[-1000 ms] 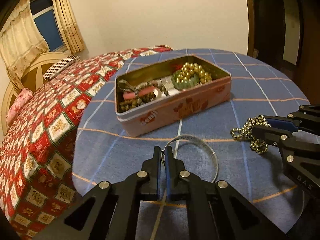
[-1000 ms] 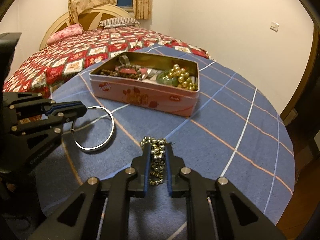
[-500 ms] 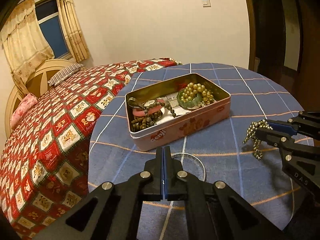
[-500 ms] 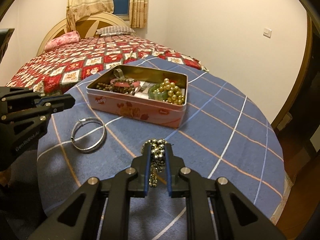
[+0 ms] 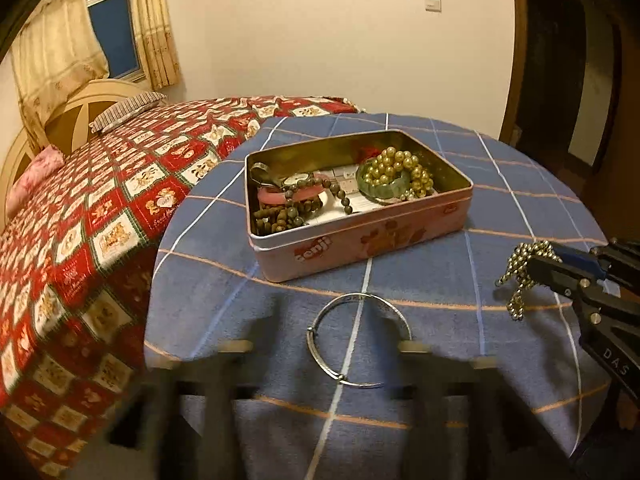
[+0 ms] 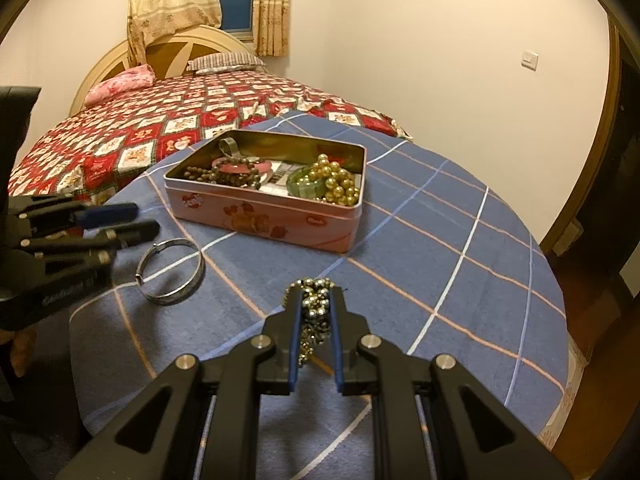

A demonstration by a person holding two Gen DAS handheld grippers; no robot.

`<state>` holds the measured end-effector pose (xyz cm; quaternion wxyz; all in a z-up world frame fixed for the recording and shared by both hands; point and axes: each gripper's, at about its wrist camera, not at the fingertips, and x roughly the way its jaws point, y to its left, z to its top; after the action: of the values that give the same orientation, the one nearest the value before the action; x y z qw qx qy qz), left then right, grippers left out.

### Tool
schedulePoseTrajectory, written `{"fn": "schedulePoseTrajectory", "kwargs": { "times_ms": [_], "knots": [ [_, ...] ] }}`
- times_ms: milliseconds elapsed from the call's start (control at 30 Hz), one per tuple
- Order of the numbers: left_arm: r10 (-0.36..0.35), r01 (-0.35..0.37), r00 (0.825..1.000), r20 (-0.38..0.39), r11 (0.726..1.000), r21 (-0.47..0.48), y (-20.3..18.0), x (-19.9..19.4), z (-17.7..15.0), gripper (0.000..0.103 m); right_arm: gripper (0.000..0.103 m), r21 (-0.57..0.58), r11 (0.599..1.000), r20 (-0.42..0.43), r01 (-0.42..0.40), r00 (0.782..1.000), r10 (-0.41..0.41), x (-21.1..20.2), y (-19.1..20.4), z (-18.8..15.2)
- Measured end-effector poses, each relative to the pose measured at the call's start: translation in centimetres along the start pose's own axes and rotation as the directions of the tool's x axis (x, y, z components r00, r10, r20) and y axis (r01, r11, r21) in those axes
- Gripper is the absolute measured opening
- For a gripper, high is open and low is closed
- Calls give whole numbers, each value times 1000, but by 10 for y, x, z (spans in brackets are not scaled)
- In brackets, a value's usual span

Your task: Organize jewelry

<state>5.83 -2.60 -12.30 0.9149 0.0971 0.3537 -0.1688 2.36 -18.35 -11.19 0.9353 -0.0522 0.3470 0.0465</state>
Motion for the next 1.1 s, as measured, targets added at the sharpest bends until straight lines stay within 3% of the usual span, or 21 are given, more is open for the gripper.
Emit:
{"fn": "schedulePoseTrajectory", "kwargs": {
  "times_ms": [67, 300, 600, 767, 800, 1100],
  "knots": [
    [2, -2, 1000, 20, 1000, 17, -6, -2, -1, 74, 15, 3, 1000, -4, 1, 1000, -1, 2, -1, -1],
    [20, -17, 997, -73, 999, 45, -18, 20, -7, 74, 15, 14, 1000, -24, 1, 1000, -1, 8, -6, -5],
    [10, -6, 994, -109, 999, 44, -21, 34, -13, 74, 15, 17, 1000, -32, -7, 999, 8, 11, -7, -7],
    [-11, 14, 995, -102, 999, 28, -16, 35, -15, 73, 15, 16, 1000, -31, -8, 999, 8, 11, -7, -7],
    [-15, 18, 995, -99, 999, 33, -17, 35, -15, 67, 15, 16, 1000, -30, -7, 1000, 8, 11, -7, -7],
    [-12, 18, 995, -98, 998, 59, -21, 29, -17, 67, 15, 13, 1000, -30, -7, 1000, 7, 11, -5, -6]
  ]
}}
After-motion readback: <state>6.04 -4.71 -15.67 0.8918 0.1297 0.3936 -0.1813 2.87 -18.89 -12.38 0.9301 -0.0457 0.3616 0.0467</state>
